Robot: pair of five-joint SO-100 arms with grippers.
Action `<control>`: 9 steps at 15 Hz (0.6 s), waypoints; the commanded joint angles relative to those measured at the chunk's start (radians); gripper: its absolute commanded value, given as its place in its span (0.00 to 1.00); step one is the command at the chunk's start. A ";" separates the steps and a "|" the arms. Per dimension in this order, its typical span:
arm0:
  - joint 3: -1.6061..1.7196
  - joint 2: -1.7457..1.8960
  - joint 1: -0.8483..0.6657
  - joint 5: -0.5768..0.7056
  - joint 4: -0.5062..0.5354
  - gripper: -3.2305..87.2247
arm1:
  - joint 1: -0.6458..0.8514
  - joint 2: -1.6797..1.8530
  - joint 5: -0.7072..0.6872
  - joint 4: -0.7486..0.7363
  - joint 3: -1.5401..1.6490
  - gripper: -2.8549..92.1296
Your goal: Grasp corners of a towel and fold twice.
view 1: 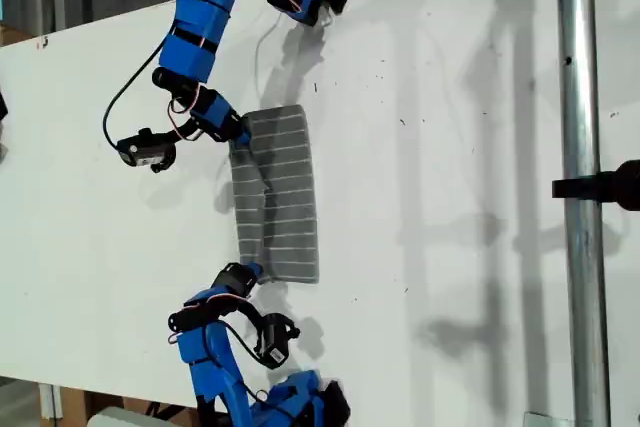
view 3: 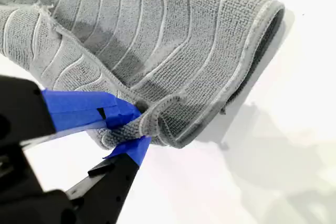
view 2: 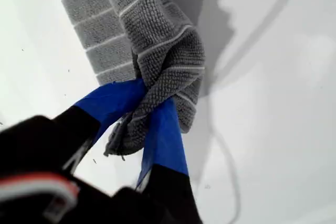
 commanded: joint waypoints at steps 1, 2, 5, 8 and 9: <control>-0.051 0.066 -0.005 -0.020 0.035 0.00 | -0.008 0.107 0.002 -0.012 0.015 0.03; -0.028 0.064 0.020 -0.044 0.048 0.00 | -0.038 0.114 0.031 -0.012 0.057 0.03; 0.049 0.046 0.130 -0.156 0.020 0.00 | -0.140 0.130 0.146 -0.049 0.221 0.03; 0.038 -0.061 0.235 -0.273 0.008 0.00 | -0.210 0.123 0.252 -0.092 0.351 0.03; 0.028 -0.109 0.256 -0.311 -0.006 0.00 | -0.210 0.120 0.265 -0.115 0.391 0.03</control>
